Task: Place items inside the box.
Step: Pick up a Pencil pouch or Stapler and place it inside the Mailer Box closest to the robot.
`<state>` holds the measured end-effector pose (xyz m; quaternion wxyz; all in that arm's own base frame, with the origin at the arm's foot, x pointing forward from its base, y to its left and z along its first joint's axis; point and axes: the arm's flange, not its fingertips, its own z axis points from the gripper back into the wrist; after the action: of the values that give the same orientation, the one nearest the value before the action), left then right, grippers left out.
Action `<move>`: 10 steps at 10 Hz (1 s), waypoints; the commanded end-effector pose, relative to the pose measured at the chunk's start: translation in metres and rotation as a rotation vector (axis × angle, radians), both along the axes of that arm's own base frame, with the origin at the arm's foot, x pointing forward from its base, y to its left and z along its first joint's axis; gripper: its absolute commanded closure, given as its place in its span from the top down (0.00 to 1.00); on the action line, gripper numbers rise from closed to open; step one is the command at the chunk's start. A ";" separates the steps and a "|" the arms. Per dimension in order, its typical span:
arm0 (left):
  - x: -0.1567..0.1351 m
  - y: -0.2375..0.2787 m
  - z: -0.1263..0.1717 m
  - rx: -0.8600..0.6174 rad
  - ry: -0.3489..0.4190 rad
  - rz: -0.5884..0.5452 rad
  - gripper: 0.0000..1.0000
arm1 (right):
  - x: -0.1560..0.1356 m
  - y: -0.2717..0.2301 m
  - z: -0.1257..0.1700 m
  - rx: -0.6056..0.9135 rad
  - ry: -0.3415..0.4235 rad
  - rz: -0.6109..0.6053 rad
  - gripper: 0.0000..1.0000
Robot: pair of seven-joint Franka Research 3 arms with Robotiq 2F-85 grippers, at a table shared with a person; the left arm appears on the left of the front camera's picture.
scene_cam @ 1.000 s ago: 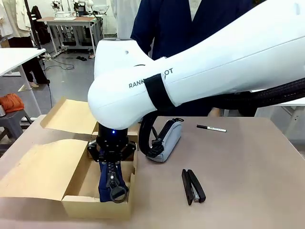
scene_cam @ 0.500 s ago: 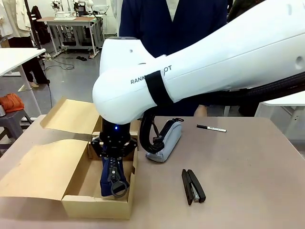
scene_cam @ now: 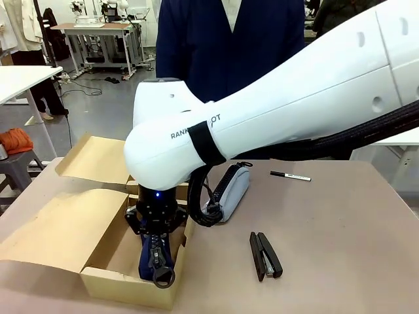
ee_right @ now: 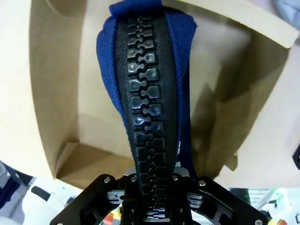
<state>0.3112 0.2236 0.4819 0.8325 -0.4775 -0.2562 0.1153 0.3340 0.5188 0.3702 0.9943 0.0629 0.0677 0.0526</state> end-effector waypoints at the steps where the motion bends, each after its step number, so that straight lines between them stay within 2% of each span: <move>1: -0.002 -0.001 0.001 0.000 -0.021 -0.007 1.00 | 0.000 0.001 0.003 -0.010 -0.020 -0.005 0.07; 2: -0.002 -0.001 0.001 0.000 -0.021 -0.007 1.00 | 0.001 0.001 0.002 -0.016 -0.016 -0.006 0.26; 3: -0.002 -0.001 0.001 0.000 -0.021 -0.007 1.00 | 0.001 0.000 0.000 -0.026 -0.010 0.004 0.64; 5: -0.002 -0.001 0.001 0.000 -0.021 -0.007 1.00 | 0.001 -0.001 0.001 -0.030 -0.018 0.008 1.00; 6: -0.002 -0.001 0.001 0.000 -0.021 -0.007 1.00 | 0.001 -0.001 0.003 -0.026 -0.024 0.009 1.00; 7: -0.002 -0.001 0.001 0.000 -0.021 -0.007 1.00 | 0.001 -0.003 0.005 -0.018 -0.025 0.008 0.89; 8: -0.002 -0.001 0.001 0.000 -0.021 -0.007 1.00 | 0.000 -0.007 0.009 -0.006 -0.031 0.006 0.98; 10: -0.002 -0.001 0.001 0.000 -0.021 -0.007 1.00 | -0.001 -0.014 0.016 0.025 -0.033 0.006 1.00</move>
<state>0.3112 0.2236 0.4819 0.8325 -0.4775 -0.2562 0.1152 0.3358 0.5159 0.3829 0.9948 0.0649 0.0583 0.0526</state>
